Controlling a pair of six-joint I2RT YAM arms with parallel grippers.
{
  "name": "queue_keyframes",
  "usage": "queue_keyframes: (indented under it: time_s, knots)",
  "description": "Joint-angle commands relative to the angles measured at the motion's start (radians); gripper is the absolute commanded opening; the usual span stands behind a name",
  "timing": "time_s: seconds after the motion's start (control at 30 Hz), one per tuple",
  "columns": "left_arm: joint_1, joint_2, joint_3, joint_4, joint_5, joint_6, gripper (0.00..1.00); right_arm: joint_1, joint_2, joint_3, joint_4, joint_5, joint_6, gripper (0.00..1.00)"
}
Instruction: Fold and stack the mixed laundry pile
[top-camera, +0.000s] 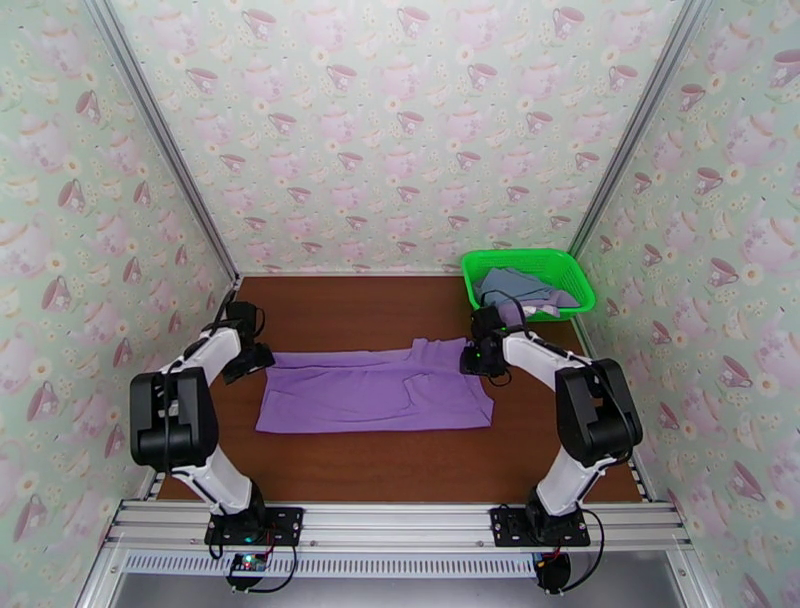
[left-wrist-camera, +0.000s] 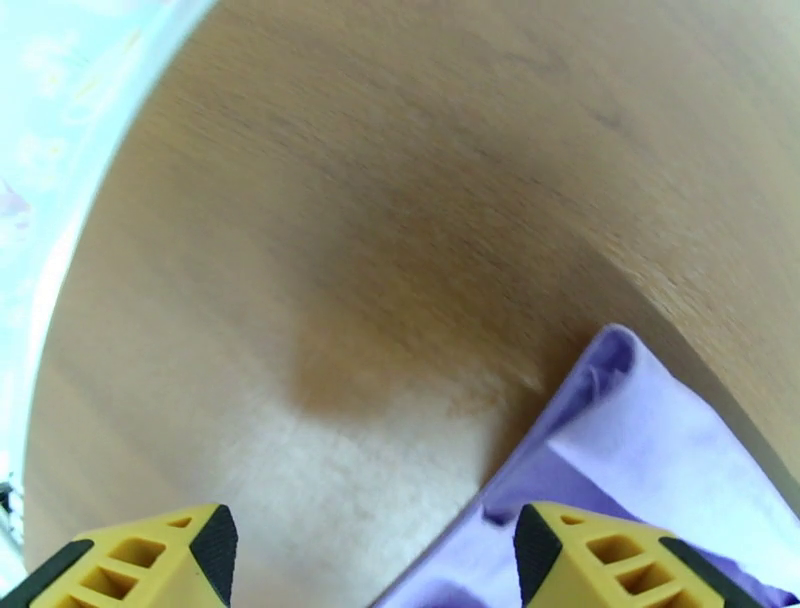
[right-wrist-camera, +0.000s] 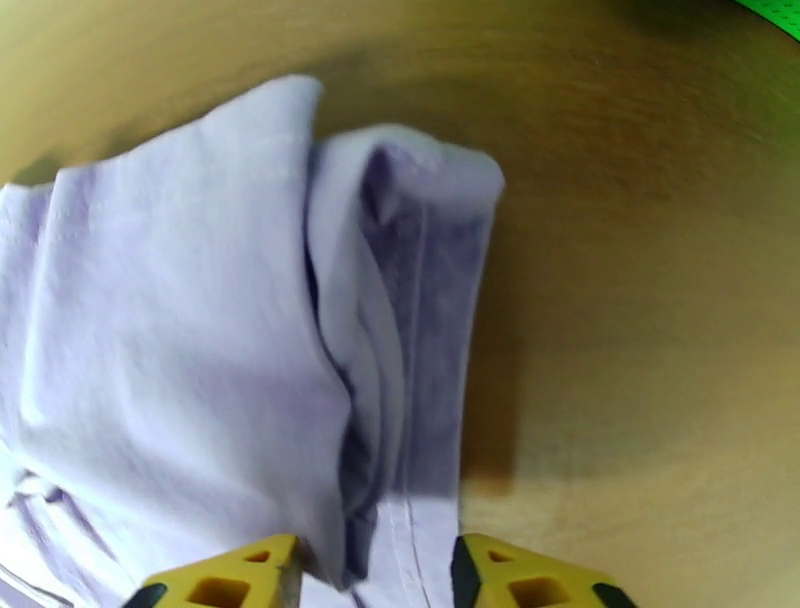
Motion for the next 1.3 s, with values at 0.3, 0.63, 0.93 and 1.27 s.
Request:
queue_keyframes:
  time_s: [0.3,0.63,0.93,1.27]
  knots:
    - [-0.095,-0.024,0.191,-0.161,-0.007,-0.05,0.05,0.08,0.193,0.442,-0.127,-0.044,-0.059,0.47]
    - [-0.127,-0.013,0.215,-0.132,0.023,-0.061,0.02,0.122,0.486,0.737,-0.17,-0.19,-0.074,0.42]
    - [-0.128,0.018,0.193,-0.094,0.005,-0.052,0.02,0.163,0.583,0.799,-0.145,-0.197,-0.041,0.4]
    - [-0.13,0.029,0.177,-0.074,0.022,-0.047,0.01,0.17,0.66,0.811,-0.165,-0.109,-0.058,0.35]
